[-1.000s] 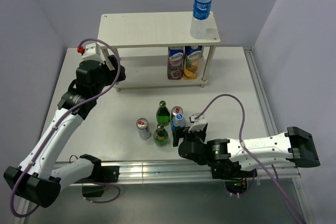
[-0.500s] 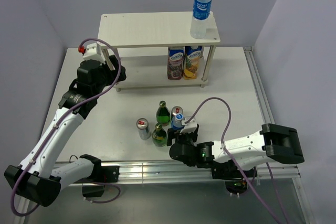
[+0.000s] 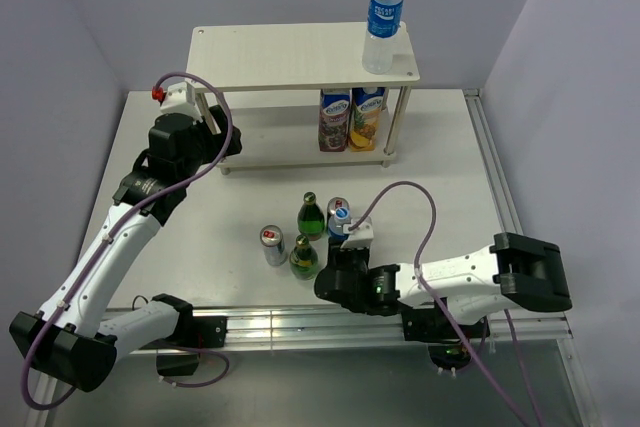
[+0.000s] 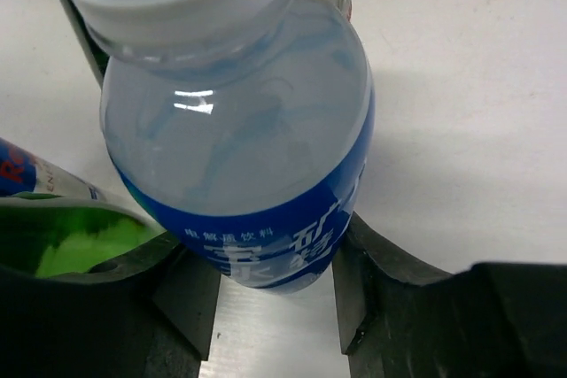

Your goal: Place and organize the beverage onto the shelf

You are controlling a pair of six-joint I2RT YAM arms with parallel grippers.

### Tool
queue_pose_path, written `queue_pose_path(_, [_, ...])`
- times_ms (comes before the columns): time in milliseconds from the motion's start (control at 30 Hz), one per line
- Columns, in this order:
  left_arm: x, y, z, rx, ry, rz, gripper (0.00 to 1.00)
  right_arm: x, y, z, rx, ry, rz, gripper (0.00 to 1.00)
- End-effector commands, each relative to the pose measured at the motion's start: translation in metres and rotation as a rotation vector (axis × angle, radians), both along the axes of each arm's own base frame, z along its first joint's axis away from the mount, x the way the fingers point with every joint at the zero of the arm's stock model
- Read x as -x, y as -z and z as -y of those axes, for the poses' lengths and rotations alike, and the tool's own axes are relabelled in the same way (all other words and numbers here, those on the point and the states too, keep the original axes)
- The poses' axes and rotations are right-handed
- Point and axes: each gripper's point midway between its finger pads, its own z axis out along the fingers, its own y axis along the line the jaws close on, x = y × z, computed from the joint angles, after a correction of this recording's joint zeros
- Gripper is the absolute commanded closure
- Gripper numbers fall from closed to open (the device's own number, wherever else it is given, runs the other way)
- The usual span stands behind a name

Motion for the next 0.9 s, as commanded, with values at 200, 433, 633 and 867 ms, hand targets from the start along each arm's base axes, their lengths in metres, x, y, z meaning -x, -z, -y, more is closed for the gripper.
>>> queue_pose_path(200, [0.002, -0.018, 0.000, 0.007, 0.009, 0.042, 0.07, -0.011, -0.221, 0.042, -0.203, 0.156, 0.195, 1.00])
queue_pose_path(433, [0.005, -0.024, -0.002, 0.012, 0.006, 0.056, 0.07, -0.029, -0.329, 0.032, -0.203, 0.003, 0.311, 1.00])
queue_pose_path(633, [0.006, -0.026, -0.005, 0.011, -0.003, 0.066, 0.07, -0.079, -0.395, 0.019, -0.173, -0.008, 0.427, 1.00])
queue_pose_path(867, [0.007, -0.027, -0.003, 0.014, 0.005, 0.066, 0.07, -0.144, -0.469, 0.020, -0.136, 0.039, 0.504, 1.00])
